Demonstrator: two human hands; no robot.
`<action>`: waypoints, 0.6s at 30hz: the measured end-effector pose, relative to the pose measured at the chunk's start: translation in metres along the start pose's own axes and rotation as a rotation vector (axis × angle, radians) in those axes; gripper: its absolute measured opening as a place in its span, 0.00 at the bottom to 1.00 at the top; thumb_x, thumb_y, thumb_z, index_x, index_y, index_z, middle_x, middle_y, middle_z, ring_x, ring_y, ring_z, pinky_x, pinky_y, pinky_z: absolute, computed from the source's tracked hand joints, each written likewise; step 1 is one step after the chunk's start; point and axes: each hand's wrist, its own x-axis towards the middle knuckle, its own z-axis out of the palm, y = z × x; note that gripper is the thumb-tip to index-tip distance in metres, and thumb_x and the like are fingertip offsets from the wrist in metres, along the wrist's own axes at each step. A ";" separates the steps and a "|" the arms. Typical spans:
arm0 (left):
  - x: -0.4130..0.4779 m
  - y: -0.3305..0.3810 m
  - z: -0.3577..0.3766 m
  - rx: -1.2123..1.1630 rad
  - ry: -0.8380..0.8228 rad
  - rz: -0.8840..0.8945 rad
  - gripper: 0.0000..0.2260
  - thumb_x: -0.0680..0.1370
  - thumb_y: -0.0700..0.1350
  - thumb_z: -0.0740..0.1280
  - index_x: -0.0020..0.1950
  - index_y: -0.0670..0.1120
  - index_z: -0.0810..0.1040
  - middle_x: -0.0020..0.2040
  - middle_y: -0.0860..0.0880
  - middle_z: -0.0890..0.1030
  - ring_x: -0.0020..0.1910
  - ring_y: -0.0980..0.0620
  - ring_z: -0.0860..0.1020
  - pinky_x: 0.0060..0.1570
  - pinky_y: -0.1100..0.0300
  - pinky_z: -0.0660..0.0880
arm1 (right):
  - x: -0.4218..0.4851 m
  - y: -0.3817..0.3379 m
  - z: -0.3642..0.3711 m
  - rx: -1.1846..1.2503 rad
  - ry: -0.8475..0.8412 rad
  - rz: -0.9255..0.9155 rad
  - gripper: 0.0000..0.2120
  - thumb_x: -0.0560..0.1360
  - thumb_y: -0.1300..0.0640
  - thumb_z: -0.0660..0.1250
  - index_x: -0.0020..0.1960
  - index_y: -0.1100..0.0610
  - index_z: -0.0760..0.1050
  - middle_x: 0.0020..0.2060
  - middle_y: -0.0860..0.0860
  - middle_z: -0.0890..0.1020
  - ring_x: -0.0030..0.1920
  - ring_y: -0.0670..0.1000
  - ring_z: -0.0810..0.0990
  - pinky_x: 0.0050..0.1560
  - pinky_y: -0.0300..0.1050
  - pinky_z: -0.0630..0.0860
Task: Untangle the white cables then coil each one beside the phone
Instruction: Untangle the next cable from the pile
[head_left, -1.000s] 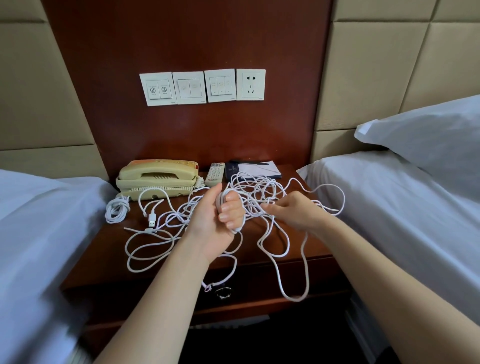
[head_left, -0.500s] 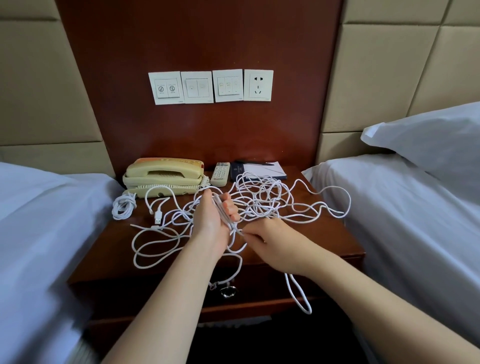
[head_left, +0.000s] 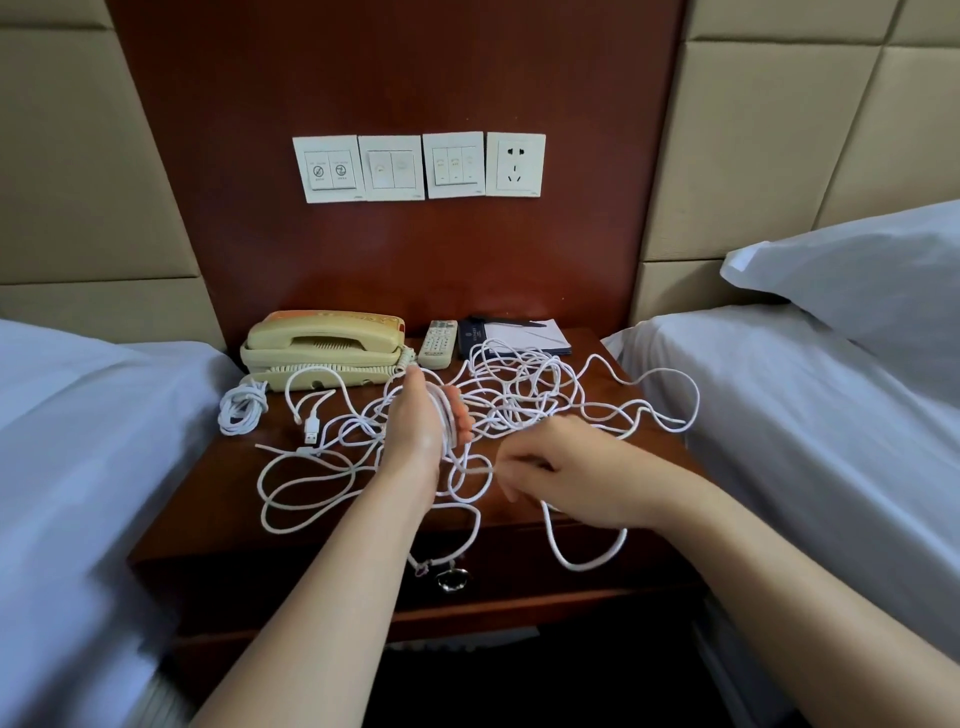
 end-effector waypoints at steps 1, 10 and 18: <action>-0.002 -0.002 0.001 0.029 -0.016 -0.017 0.25 0.83 0.53 0.47 0.34 0.41 0.69 0.17 0.50 0.70 0.15 0.55 0.69 0.19 0.68 0.66 | 0.000 0.001 -0.001 0.009 0.059 -0.021 0.12 0.78 0.59 0.61 0.36 0.56 0.76 0.27 0.46 0.73 0.30 0.44 0.71 0.33 0.34 0.66; -0.031 -0.013 0.010 0.313 -0.490 -0.188 0.31 0.81 0.62 0.44 0.38 0.40 0.73 0.26 0.47 0.71 0.22 0.53 0.70 0.23 0.65 0.67 | 0.007 0.023 -0.008 0.074 0.348 0.049 0.13 0.77 0.54 0.65 0.34 0.51 0.72 0.25 0.40 0.77 0.30 0.41 0.73 0.34 0.36 0.66; -0.037 -0.009 0.009 0.192 -0.719 -0.266 0.29 0.80 0.62 0.45 0.31 0.44 0.68 0.23 0.50 0.65 0.21 0.56 0.63 0.21 0.65 0.62 | 0.016 0.050 -0.008 0.262 0.423 0.144 0.20 0.75 0.50 0.67 0.29 0.56 0.65 0.23 0.44 0.62 0.25 0.43 0.60 0.27 0.35 0.57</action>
